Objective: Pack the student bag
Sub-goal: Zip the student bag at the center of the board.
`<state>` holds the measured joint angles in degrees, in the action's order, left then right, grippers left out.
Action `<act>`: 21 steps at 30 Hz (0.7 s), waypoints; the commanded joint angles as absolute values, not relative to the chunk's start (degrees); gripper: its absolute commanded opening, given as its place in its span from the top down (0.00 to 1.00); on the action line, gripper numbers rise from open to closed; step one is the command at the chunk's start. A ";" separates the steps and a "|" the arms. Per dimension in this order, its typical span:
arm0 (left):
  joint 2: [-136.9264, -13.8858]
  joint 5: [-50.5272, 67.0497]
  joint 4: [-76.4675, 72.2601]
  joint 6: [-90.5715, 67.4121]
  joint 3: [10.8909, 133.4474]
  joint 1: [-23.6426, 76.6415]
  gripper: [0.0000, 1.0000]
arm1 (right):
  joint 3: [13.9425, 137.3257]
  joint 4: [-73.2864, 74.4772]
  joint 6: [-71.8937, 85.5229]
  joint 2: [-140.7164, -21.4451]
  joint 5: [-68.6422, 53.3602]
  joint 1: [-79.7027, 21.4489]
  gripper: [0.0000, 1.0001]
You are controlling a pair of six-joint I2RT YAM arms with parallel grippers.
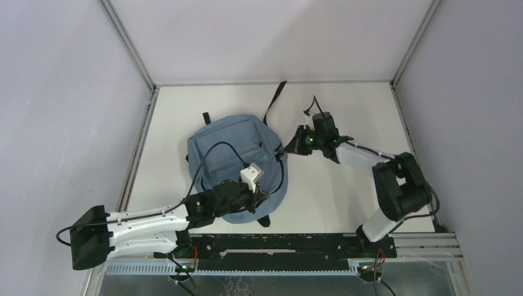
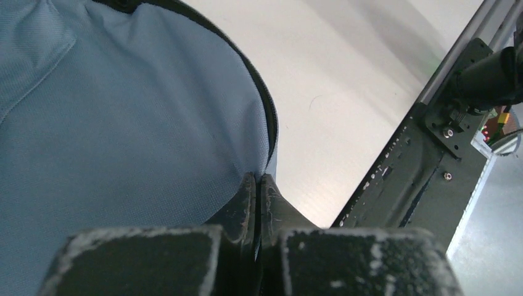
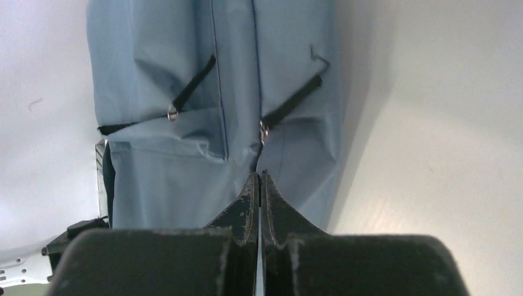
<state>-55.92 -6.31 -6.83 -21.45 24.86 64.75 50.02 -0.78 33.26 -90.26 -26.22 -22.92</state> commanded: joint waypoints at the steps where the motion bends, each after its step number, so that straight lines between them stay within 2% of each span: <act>1: -53.93 -3.29 -9.93 -25.43 22.06 68.92 1.00 | 59.94 -6.61 31.66 -96.36 -20.05 -20.99 1.00; 7: -53.53 -2.81 -11.68 -25.67 20.66 71.72 1.00 | 71.06 -4.43 31.98 -105.52 -19.63 -19.77 1.00; 11: -53.26 -3.44 -11.26 -24.75 21.90 71.89 1.00 | 74.84 -3.54 32.81 -106.58 -20.21 -18.98 1.00; 16: -57.71 -13.18 -8.91 -19.68 32.33 71.62 1.00 | 76.58 -3.08 34.22 -104.68 -18.47 -15.86 1.00; 17: -59.44 -14.28 -9.00 -17.73 35.87 71.00 1.00 | 77.90 -2.48 35.03 -104.52 -19.04 -14.85 0.96; 19: -64.28 -13.98 -9.22 -14.78 43.25 67.58 1.00 | 82.87 2.47 36.48 -103.82 -19.02 -13.12 0.56; 21: -68.73 -10.68 -7.52 -17.43 53.06 61.77 1.00 | 86.07 7.21 35.91 -100.58 -15.58 -12.11 0.26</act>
<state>-63.31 -16.29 -4.95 -17.89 35.27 67.64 76.64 8.10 35.20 -107.70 -25.08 -17.50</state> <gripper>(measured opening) 0.011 0.512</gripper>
